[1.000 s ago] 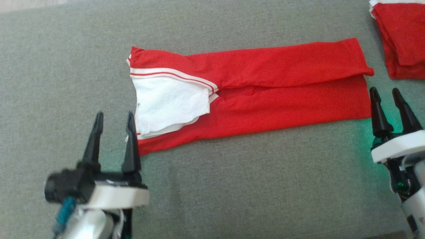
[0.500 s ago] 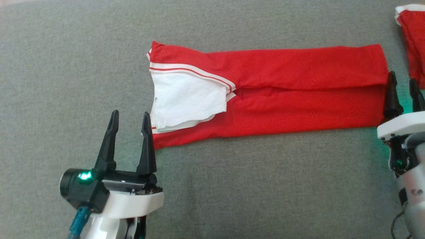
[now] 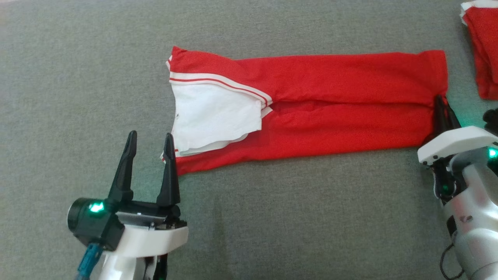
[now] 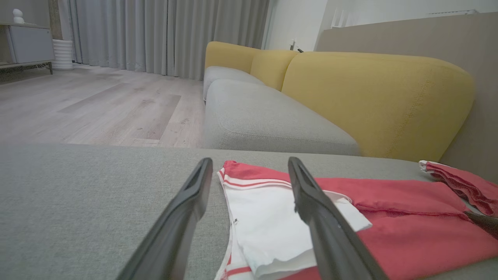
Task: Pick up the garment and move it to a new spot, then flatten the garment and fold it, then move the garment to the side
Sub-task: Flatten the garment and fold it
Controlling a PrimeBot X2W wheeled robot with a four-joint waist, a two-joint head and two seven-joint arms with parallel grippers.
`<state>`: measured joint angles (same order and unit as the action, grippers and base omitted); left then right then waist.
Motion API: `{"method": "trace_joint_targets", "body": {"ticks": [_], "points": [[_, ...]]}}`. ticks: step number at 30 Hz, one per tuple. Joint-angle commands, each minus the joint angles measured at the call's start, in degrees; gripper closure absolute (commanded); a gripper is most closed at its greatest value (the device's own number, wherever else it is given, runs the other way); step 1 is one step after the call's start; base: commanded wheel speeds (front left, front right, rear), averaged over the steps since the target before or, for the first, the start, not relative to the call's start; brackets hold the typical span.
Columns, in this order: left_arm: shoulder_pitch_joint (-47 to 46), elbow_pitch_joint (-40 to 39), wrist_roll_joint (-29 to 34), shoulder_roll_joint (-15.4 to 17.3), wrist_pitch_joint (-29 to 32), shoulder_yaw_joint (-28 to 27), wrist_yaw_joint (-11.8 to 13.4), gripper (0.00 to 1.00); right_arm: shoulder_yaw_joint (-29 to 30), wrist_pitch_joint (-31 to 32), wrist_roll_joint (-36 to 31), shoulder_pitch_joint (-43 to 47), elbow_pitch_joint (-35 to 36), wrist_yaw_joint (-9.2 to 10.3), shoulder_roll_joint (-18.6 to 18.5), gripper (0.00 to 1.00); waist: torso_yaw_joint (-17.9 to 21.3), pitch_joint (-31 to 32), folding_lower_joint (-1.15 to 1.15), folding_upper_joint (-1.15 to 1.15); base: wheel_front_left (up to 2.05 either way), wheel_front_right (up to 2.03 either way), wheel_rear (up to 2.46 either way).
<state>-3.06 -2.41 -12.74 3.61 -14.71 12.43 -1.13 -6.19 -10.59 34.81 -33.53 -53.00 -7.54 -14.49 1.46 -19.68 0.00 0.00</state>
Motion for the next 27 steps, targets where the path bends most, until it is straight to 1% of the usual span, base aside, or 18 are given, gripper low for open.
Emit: {"method": "trace_joint_targets", "body": {"ticks": [1,5,8,13,16,19,22,24,27], "points": [[-0.14,-1.93,0.87,-0.38,-0.29,-2.62,-0.48,0.0,-2.47,0.31,0.67,0.58,1.3,0.05,0.67,1.0,0.47,-0.21,0.0,0.0,0.0,0.0,0.0],[-0.19,-2.2,1.32,-0.53,-0.29,-3.26,-0.9,0.0,-3.15,-1.27,1.06,0.42,3.45,0.05,-0.35,1.0,1.03,-0.57,0.0,0.0,0.0,0.0,0.0],[-0.03,-2.32,1.63,-0.62,-0.29,-3.69,-1.22,0.0,-3.16,-2.43,1.72,0.36,6.16,0.05,-2.24,1.0,1.63,-0.69,0.0,0.0,0.0,0.0,0.0],[-0.05,-2.34,2.06,-0.69,-0.29,-4.12,-1.45,0.0,-1.94,-2.3,2.04,0.13,11.24,0.05,-8.81,1.0,2.5,-0.69,0.0,0.0,0.0,0.0,0.0],[-0.02,-2.23,1.82,-0.71,-0.29,-4.13,-1.38,0.0,-0.1,-0.42,1.52,-0.16,14.47,0.05,-13.33,1.0,2.85,-0.48,0.0,0.0,0.0,0.0,0.0],[0.09,-2.03,1.52,-0.72,-0.29,-4.0,-1.28,0.0,1.92,2.18,0.5,-0.38,18.74,0.05,-16.26,1.0,3.01,-0.22,0.0,0.0,0.0,0.0,0.0],[0.15,-1.71,1.3,-0.72,-0.29,-3.9,-1.23,0.0,3.07,5.64,-0.15,-0.35,25.38,0.05,-16.91,1.0,3.05,0.07,0.0,0.0,0.0,0.0,0.0],[0.09,-1.53,1.09,-0.72,-0.29,-3.89,-1.18,0.0,3.84,7.84,-0.67,0.17,30.86,0.05,-15.66,1.0,3.04,0.1,0.0,0.0,0.0,0.0,0.0],[-0.21,-1.29,0.85,-0.72,-0.29,-3.93,-1.1,0.0,4.54,11.14,-2.24,1.64,39.54,0.05,-12.14,1.0,2.88,-0.03,0.0,0.0,0.0,0.0,0.0]]}}
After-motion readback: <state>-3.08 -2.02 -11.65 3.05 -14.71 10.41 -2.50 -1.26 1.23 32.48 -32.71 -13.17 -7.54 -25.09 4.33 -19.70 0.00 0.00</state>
